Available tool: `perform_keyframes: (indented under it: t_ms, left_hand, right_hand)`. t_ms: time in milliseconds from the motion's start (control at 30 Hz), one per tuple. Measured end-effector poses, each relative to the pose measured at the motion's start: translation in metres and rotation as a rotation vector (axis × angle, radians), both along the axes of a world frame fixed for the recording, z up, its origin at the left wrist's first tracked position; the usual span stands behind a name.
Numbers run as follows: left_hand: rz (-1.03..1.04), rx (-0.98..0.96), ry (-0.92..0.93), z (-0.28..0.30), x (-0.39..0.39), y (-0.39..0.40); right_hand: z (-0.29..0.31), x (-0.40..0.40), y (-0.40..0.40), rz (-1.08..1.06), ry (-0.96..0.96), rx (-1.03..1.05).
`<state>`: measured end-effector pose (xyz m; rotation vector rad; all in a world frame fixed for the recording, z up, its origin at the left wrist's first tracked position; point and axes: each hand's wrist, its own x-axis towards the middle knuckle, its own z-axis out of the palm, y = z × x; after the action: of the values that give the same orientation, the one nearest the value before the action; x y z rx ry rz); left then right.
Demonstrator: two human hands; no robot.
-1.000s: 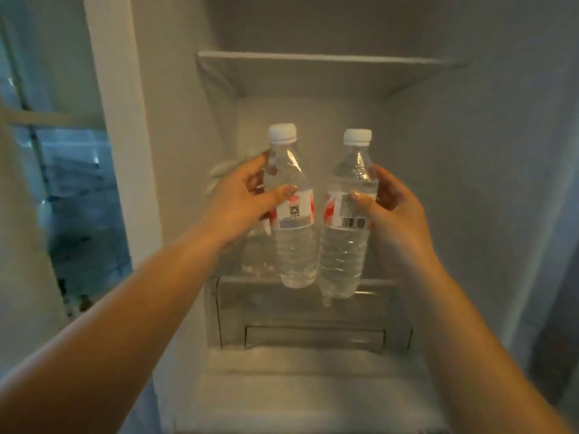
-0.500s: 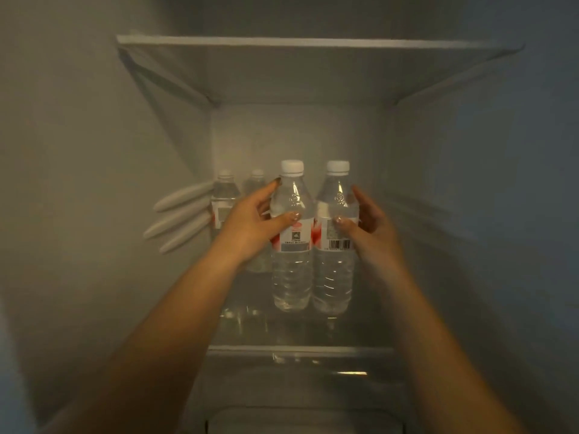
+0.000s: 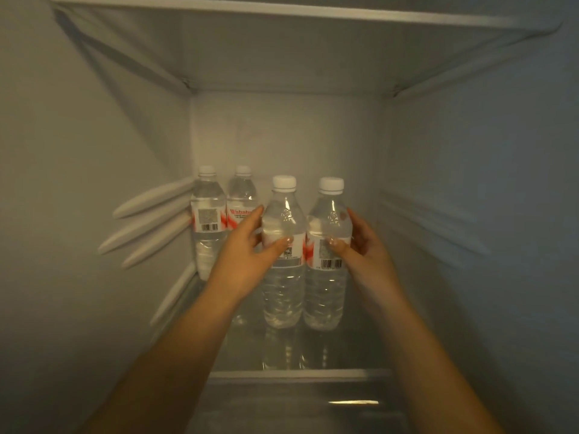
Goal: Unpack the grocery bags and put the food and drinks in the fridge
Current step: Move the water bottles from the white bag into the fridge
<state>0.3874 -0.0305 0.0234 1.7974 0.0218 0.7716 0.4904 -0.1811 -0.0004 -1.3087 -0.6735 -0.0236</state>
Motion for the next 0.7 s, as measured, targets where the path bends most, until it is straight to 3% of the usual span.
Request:
perform_keyframes:
  t_ms: [233, 433, 700]
  left_hand:
    - [-0.047, -0.109, 0.129, -0.039, -0.016, -0.024]
    - [-0.068, -0.217, 0.087, -0.053, -0.017, -0.038]
    - [0.019, -0.198, 0.02, -0.059, 0.006, -0.039]
  right_hand:
    - [-0.011, -0.018, -0.013, -0.035, -0.091, -0.328]
    - [-0.023, -0.026, -0.012, -0.081, -0.163, -0.43]
    - [-0.023, -0.002, 0.006, -0.193, -0.273, -0.526]
